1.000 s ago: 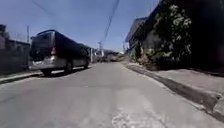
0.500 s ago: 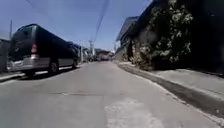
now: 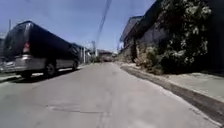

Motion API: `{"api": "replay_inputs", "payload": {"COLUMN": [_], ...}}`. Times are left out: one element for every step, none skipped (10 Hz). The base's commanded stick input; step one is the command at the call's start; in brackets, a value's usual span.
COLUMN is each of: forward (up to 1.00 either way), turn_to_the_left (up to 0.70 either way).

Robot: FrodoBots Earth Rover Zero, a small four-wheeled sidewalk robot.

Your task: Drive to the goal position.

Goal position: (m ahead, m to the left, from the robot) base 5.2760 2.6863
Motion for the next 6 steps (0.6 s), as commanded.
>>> {"api": "replay_inputs", "payload": {"forward": [1.00,1.00,1.00,1.00,1.00,1.00], "turn_to_the_left": [0.02,0.02,0.02,0.02,0.02,0.02]}}
